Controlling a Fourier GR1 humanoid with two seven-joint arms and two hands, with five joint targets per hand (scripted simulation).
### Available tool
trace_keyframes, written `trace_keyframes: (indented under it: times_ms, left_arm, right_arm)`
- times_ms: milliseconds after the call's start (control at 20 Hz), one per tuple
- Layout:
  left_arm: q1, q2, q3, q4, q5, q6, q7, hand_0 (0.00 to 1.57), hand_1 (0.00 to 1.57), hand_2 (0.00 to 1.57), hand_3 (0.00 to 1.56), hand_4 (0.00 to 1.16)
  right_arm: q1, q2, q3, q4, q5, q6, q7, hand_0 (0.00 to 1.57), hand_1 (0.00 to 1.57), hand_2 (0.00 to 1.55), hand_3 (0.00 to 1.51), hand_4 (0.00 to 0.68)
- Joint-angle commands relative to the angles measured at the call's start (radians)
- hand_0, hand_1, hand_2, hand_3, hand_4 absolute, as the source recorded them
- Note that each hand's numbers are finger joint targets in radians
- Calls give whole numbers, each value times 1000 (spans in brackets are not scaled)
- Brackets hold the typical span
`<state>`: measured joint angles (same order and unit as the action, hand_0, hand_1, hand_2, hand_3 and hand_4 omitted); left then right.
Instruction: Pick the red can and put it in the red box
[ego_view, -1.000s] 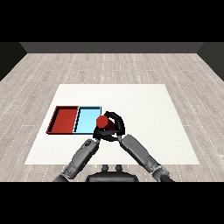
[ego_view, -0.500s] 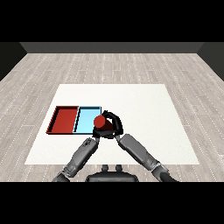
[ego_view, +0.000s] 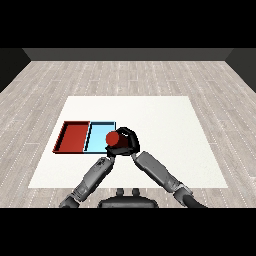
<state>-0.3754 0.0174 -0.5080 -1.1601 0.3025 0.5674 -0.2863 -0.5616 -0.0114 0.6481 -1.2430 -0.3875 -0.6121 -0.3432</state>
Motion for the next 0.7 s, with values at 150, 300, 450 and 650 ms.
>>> trace_keyframes:
  times_ms: [150, 300, 450, 650]
  left_arm:
    - [23, -2, 26, -67, -27, 54, -11, 1571, 1571, 1520, 1413, 937]
    - [6, -14, 45, -49, -38, 63, -14, 1571, 1571, 1528, 1436, 1041]
    - [-13, -17, 30, -27, -41, 89, -30, 1571, 1571, 1529, 1455, 1118]
    - [-12, -17, 31, -28, -43, 89, -29, 1571, 1571, 1529, 1455, 1118]
  right_arm:
    - [6, 11, -41, 23, -48, 55, -44, 1437, 1437, 1442, 1379, 622]
    - [52, 11, 35, -32, -106, -4, -76, 1422, 1422, 1414, 1363, 474]
    - [83, -27, 12, -141, 70, -24, 84, 0, 0, 0, 0, 0]
    - [55, 11, -16, -63, 92, 30, 70, 0, 0, 0, 0, 0]
